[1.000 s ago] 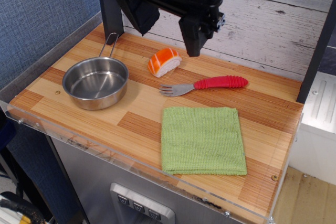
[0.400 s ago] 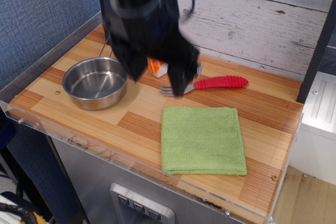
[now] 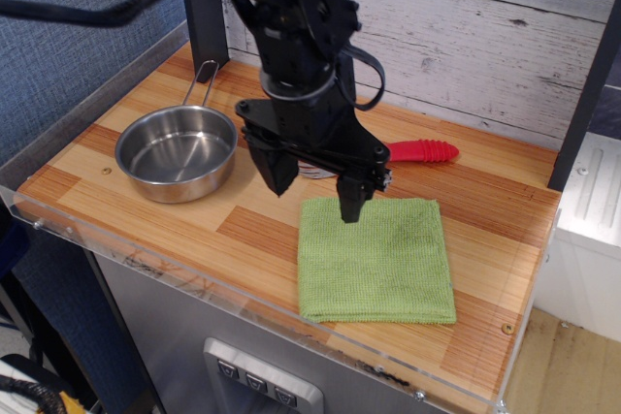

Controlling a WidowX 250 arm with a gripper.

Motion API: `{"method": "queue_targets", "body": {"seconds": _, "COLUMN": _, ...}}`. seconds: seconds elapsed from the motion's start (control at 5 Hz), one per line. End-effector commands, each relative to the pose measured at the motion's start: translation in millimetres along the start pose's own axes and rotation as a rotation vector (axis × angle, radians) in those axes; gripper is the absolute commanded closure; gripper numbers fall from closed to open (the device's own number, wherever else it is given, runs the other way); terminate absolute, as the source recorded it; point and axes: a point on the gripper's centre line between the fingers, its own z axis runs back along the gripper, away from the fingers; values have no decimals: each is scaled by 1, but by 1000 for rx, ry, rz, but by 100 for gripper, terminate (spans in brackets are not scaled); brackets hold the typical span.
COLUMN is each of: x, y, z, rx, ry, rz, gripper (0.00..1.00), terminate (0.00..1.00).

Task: Move the green cloth to the top right corner of the table.

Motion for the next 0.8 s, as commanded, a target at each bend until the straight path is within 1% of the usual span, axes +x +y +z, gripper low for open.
{"method": "queue_targets", "body": {"seconds": 0.0, "x": 24, "y": -32, "z": -26, "rx": -9, "ry": 11, "rz": -77, "gripper": 0, "terminate": 0}}
{"method": "queue_targets", "body": {"seconds": 0.4, "x": 1, "y": -46, "z": -59, "rx": -40, "ry": 184, "rz": -185, "gripper": 0, "terminate": 0}}
{"method": "queue_targets", "body": {"seconds": 0.6, "x": -3, "y": -46, "z": -66, "rx": -35, "ry": 204, "rz": -195, "gripper": 0, "terminate": 0}}
